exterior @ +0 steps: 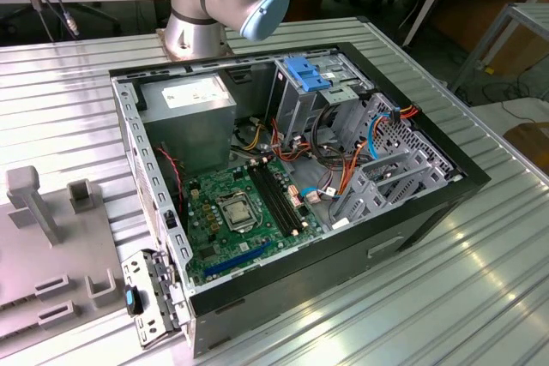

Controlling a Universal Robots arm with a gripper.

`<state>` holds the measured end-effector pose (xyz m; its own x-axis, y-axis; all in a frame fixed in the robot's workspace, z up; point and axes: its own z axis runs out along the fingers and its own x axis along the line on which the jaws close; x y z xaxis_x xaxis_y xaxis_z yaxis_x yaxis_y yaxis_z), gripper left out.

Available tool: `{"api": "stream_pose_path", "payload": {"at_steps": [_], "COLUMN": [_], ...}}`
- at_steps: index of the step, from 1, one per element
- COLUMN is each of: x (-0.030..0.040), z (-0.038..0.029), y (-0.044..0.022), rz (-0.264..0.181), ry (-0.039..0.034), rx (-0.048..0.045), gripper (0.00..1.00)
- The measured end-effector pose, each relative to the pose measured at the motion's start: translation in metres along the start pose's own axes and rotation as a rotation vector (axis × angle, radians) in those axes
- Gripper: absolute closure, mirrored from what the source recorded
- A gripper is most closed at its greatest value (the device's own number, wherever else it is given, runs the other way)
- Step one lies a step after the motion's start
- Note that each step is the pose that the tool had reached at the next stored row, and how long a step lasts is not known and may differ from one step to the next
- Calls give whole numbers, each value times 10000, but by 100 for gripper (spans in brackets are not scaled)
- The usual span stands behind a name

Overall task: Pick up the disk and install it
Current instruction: 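Pick up the disk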

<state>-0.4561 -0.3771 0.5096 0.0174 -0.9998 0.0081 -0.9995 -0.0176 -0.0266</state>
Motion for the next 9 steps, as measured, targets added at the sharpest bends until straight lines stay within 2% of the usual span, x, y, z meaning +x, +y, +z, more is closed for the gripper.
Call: {"api": "stream_pose_path", "payload": {"at_steps": [3, 6, 9], "x": [0, 2, 3], "z": [1, 4, 0], "y": [-24, -128, -176], "rz": [0, 0, 0], "ry": [0, -1, 0], "rx": [1, 1, 0], "gripper": [63, 63, 63]}}
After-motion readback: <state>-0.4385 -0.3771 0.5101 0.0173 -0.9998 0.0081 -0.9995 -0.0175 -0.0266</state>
